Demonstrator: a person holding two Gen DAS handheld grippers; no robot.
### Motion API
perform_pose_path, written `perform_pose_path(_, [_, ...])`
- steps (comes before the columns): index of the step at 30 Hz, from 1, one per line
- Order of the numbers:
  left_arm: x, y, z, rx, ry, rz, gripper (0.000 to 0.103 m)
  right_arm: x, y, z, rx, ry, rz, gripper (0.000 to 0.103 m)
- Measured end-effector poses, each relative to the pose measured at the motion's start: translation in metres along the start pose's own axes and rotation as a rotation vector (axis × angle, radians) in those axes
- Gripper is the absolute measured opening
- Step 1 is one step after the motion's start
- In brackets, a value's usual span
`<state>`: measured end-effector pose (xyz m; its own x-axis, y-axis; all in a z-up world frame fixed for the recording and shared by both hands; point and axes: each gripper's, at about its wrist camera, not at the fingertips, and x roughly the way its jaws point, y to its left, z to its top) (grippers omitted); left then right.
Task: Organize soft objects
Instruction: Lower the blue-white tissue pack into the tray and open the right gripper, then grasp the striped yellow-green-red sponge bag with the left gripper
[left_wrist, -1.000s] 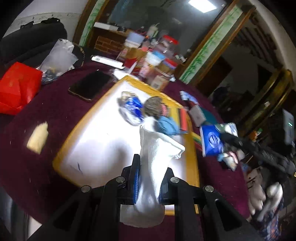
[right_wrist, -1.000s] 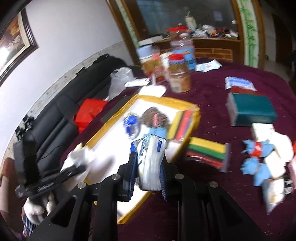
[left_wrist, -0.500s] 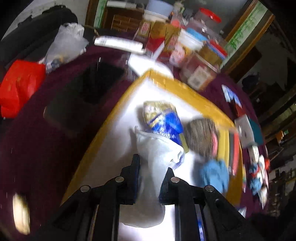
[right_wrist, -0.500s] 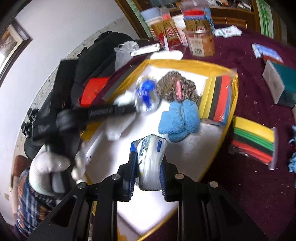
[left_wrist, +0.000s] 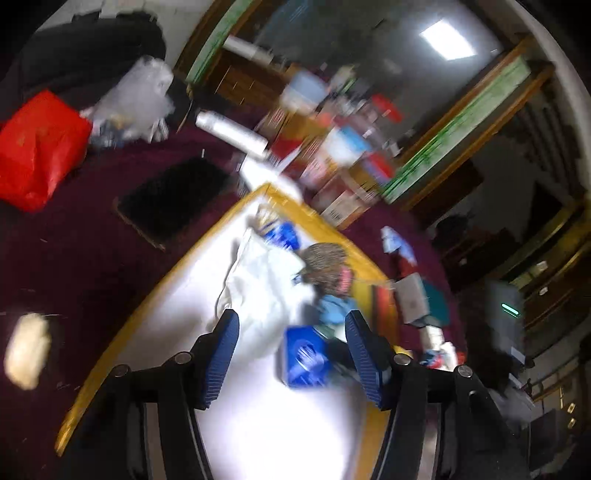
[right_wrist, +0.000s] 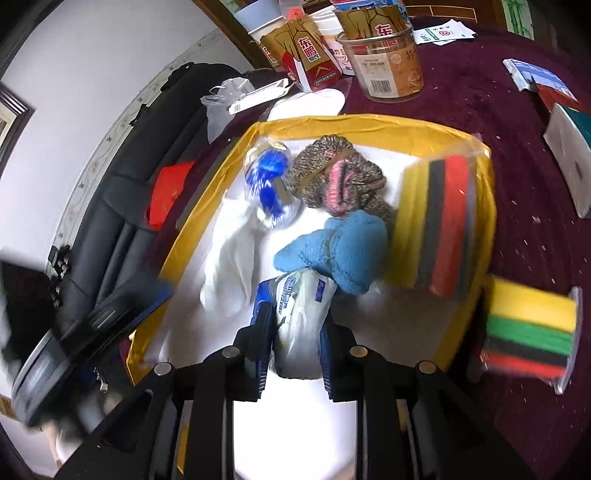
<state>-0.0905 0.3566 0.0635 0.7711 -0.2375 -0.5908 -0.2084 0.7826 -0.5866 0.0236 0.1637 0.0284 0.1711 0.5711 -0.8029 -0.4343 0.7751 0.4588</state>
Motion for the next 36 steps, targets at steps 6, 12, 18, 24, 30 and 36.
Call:
perform_pose_path(6, [-0.043,0.005,-0.016,0.011,-0.078,-0.014,0.070,0.014,0.017,0.019,-0.025,-0.017,-0.004,0.022])
perform_pose_path(12, [-0.057,0.006,-0.031,0.017,-0.077,-0.027,0.072,0.030,0.034,0.041,-0.097,-0.045,-0.100,0.030])
perform_pose_path(18, [-0.063,0.008,-0.046,0.017,-0.058,-0.040,0.076,-0.011,0.015,0.041,-0.015,-0.095,-0.036,0.058])
perform_pose_path(24, [-0.066,0.010,-0.067,-0.029,-0.040,-0.051,0.076,-0.075,-0.018,0.022,0.040,-0.205,-0.041,0.058])
perform_pose_path(30, [-0.073,0.005,-0.090,-0.022,-0.035,-0.028,0.076,-0.098,-0.048,-0.008,0.071,-0.232,-0.078,0.057])
perform_pose_path(36, [-0.075,-0.002,-0.104,-0.001,0.002,-0.022,0.076,-0.103,-0.065,-0.028,0.092,-0.231,-0.083,0.057])
